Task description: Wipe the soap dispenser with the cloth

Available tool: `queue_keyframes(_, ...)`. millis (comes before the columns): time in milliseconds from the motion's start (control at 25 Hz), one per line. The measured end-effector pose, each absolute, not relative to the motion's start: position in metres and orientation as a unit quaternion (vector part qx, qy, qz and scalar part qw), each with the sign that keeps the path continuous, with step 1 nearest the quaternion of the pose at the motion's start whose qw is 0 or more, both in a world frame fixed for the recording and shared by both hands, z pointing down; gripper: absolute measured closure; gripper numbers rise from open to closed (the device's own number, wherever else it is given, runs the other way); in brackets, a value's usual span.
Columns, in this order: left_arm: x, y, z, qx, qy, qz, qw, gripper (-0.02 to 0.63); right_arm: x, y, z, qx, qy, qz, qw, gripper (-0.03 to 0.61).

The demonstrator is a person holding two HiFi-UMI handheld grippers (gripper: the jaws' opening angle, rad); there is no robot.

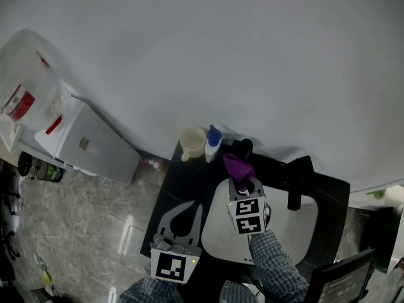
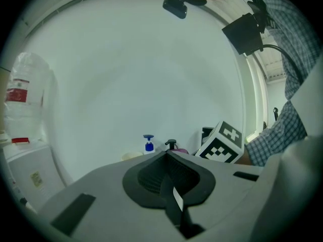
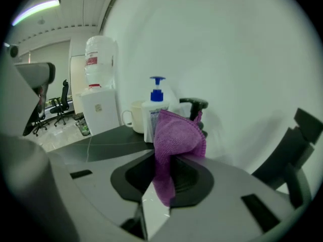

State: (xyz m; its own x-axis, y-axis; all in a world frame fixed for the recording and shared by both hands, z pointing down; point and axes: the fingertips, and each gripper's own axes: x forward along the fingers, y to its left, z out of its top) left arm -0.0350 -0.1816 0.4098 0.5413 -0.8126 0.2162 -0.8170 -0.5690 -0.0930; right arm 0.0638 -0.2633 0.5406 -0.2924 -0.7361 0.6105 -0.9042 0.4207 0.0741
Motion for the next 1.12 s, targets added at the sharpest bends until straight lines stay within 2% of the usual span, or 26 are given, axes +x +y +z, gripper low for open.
queue_keyframes(440,-0.034,-0.187,0.39,0.883,-0.458,0.101,-0.01,0.612,0.106,-0.297,0.43,0.609,-0.756,0.073,0.227,0.5)
queue_keyframes(1120,-0.067,-0.188,0.404,0.869,-0.481,0.118,-0.001,0.612,0.043,-0.31,0.502,0.554,-0.777,0.108,0.277,0.5)
